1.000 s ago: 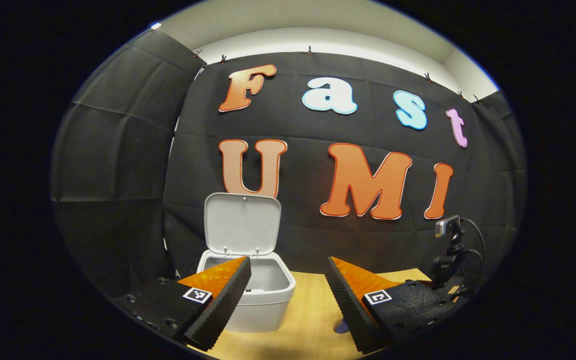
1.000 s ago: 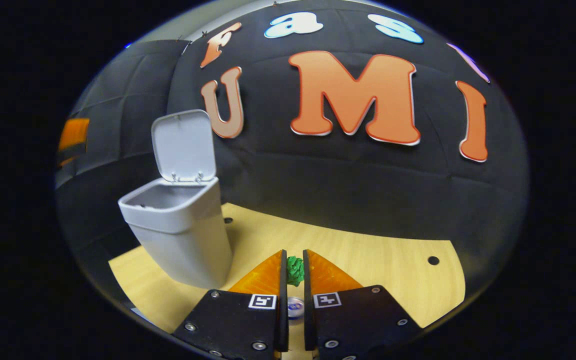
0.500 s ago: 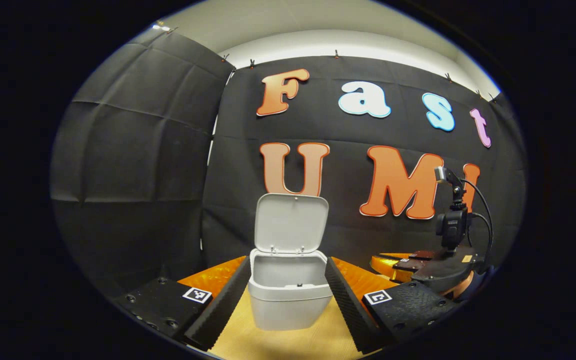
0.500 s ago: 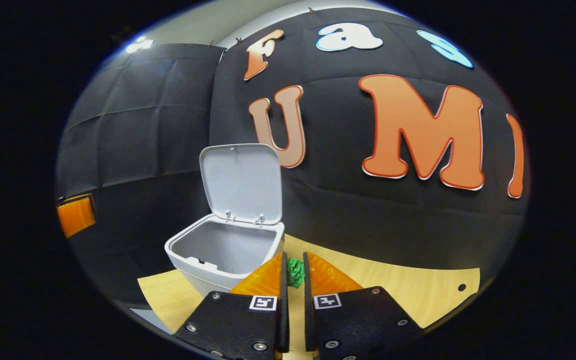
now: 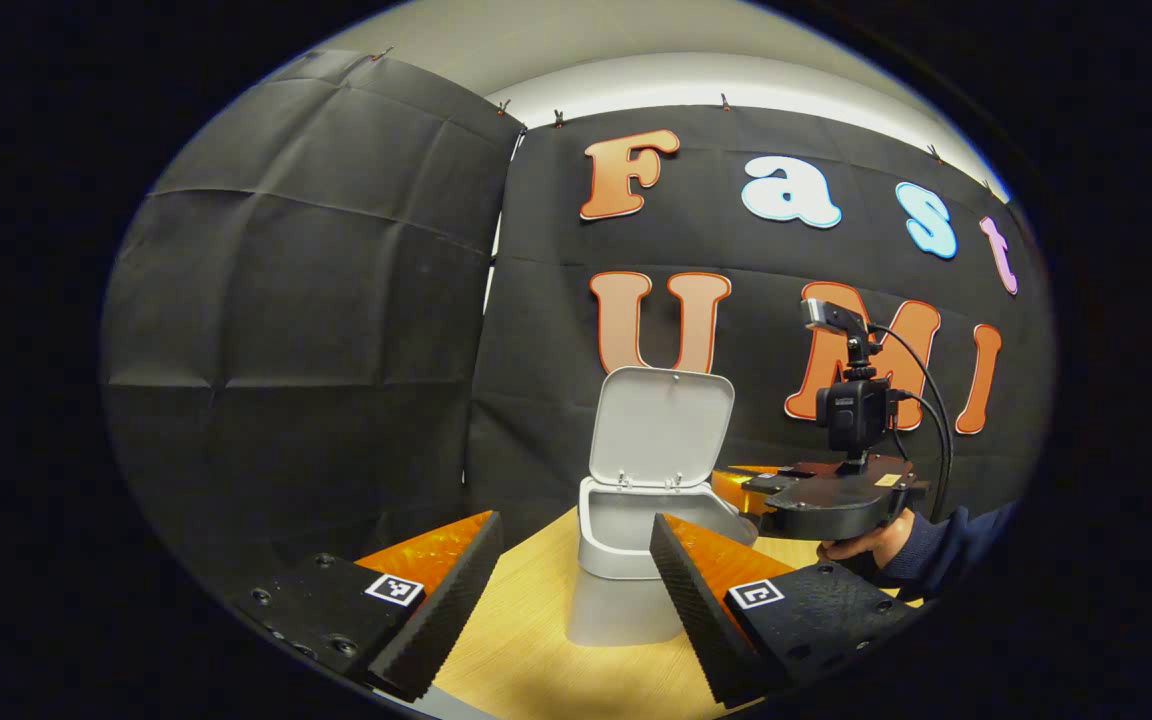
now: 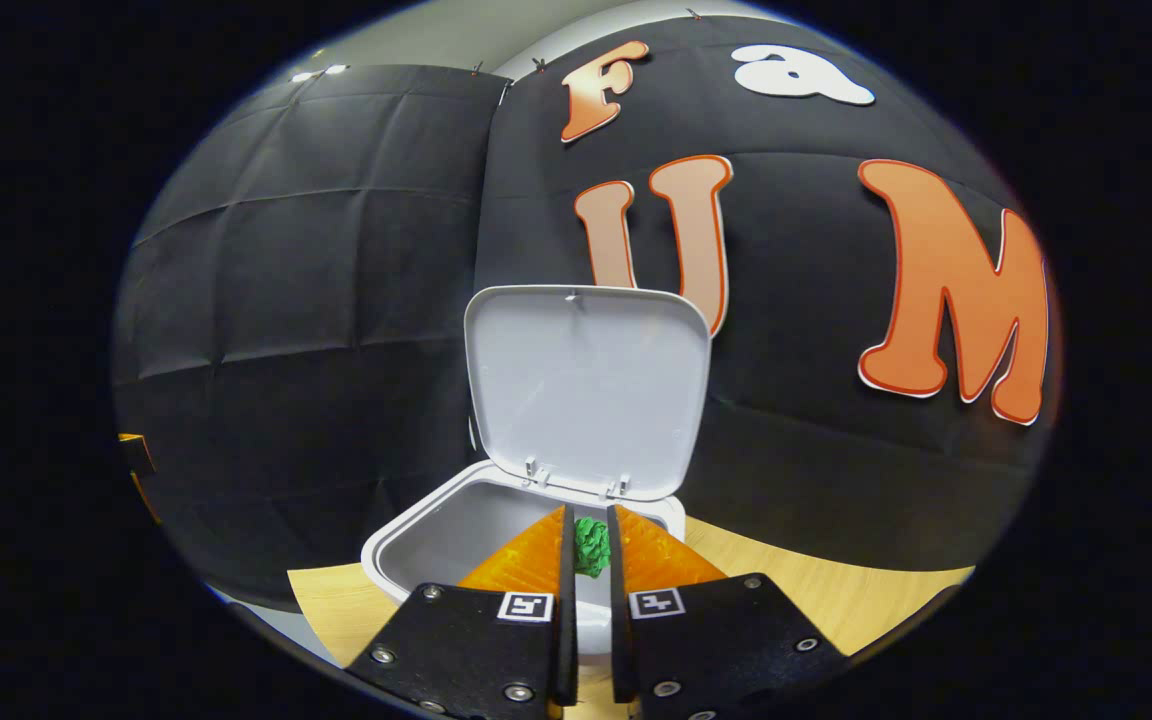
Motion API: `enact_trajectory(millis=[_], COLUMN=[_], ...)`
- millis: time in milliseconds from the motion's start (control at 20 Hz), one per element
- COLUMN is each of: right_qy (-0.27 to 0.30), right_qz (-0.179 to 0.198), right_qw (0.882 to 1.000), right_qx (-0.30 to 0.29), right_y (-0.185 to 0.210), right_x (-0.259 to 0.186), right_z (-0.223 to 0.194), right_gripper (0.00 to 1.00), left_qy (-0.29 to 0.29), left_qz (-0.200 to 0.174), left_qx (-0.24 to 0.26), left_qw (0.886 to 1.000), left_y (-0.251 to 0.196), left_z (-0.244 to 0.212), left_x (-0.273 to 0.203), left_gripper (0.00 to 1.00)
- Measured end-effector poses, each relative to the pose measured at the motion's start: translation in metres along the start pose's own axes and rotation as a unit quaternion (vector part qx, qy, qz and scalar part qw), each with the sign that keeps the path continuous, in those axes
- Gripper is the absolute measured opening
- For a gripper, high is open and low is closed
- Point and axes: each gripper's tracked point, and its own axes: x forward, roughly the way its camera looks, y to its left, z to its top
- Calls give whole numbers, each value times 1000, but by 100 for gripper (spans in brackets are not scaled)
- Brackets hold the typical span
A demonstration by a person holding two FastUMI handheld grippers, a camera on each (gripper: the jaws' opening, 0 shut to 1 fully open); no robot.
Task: Press the lid of the desktop garbage bin to open it, pick up the crumpled paper on the desktop and throw it into the bin, then pick up the pop can on the desktop and drop it into the bin, and finally close the garbage bin lid.
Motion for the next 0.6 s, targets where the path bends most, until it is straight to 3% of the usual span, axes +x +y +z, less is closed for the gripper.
enact_trajectory(millis=[50, 100, 150, 200, 300, 400, 600], right_qy=[4, 3, -6, -18, -36, -49, -70], right_qz=[9, 10, 8, 4, 5, -10, -42], right_qw=[1000, 1000, 1000, 1000, 999, 999, 997], right_qx=[1, 0, -4, -7, -3, -1, 1], right_y=[5, 7, 6, 3, -2, -15, -52], right_x=[3, 4, 2, 2, -5, -15, -46], right_z=[-4, -4, -3, 3, 13, 19, 23], right_gripper=[17, 38, 26, 52, 71, 84, 87], left_qy=[0, 0, -1, -5, -21, -29, -17], left_qz=[2, 3, 3, -1, -6, -43, -92], left_qx=[-1, -1, -2, -4, -6, -2, -28], left_qw=[1000, 1000, 1000, 1000, 1000, 999, 995], left_y=[3, 5, 5, 2, -4, -29, -73], left_z=[0, -1, 0, 0, 9, 13, 2], left_x=[0, 0, 1, 1, 1, 4, 6], left_gripper=[95, 95, 95, 95, 95, 94, 94])
